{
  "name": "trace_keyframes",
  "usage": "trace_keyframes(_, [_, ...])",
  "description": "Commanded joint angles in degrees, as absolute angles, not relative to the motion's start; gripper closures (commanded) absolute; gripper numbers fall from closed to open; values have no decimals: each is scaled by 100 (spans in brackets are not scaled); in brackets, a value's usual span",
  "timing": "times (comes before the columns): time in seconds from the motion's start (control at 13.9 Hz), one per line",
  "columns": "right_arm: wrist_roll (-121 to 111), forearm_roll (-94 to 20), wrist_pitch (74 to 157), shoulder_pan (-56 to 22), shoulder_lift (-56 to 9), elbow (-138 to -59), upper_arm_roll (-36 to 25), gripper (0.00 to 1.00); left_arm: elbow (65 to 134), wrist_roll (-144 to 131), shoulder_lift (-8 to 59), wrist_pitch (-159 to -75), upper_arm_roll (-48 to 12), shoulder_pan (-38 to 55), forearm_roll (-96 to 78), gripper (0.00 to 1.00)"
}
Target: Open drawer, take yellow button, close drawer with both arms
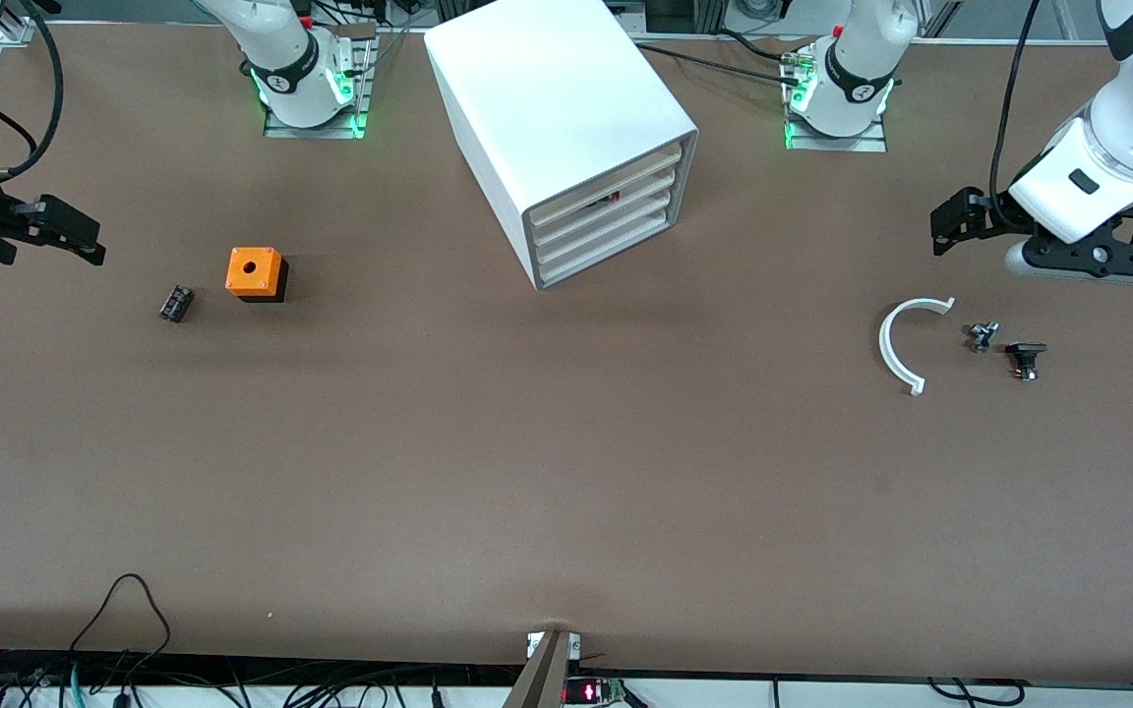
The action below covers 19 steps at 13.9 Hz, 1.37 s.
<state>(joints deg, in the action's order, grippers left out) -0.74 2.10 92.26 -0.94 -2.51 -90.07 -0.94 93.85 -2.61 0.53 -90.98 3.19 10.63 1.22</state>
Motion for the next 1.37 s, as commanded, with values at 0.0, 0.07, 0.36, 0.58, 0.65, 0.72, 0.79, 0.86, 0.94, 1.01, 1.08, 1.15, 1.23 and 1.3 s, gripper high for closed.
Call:
trace_keyframes(0.0, [-123,211,9246,-79,-202,-9026,-53,0,9158,-36,167,-9148,299,1037,44,0])
trace_keyframes(0.07, [-123,202,9281,-79,-220,-9026,-61,0,9028,-35,202,-9141,299,1046,44,0])
trace_keyframes(0.36, [-123,202,9290,-62,-228,-9026,-70,0,8965,-26,299,-9079,308,1028,44,0])
trace_keyframes(0.58, [-123,211,9351,-62,-229,-9026,-79,0,8956,-18,299,-9079,299,1037,61,0])
trace_keyframes(0.65, [-123,211,9343,-62,-229,-9026,-79,0,8956,0,299,-9079,299,1037,62,0])
trace_keyframes(0.72, [-123,211,9343,-62,-229,-9026,-79,0,8956,17,316,-9088,299,1037,79,0])
trace_keyframes(0.79, [-123,211,9343,-62,-229,-9026,-79,0,8939,9,334,-9088,299,1055,114,0])
trace_keyframes(0.86, [-114,211,9343,-62,-229,-9026,-79,0,8938,26,334,-9088,290,1055,106,0])
trace_keyframes(0.94, [-114,211,9343,-62,-229,-9035,-79,0,8938,26,360,-9114,299,1046,114,0])
trace_keyframes(1.01, [-114,211,9343,-62,-229,-9035,-88,0,8938,9,500,-9114,299,1072,132,0])
trace_keyframes(1.08, [-123,211,9351,-53,-237,-9026,-88,0,8938,26,527,-9123,325,1064,132,0])
trace_keyframes(1.15, [-123,228,9352,-53,-272,-9026,-97,0,8930,18,562,-9114,343,1063,132,0])
trace_keyframes(1.23, [-123,263,9404,-53,-281,-9026,-97,0,8886,9,597,-9106,325,1055,132,0])
trace_keyframes(1.3, [-114,255,9456,-53,-281,-9026,-97,0,8868,0,589,-9071,290,1046,106,0])
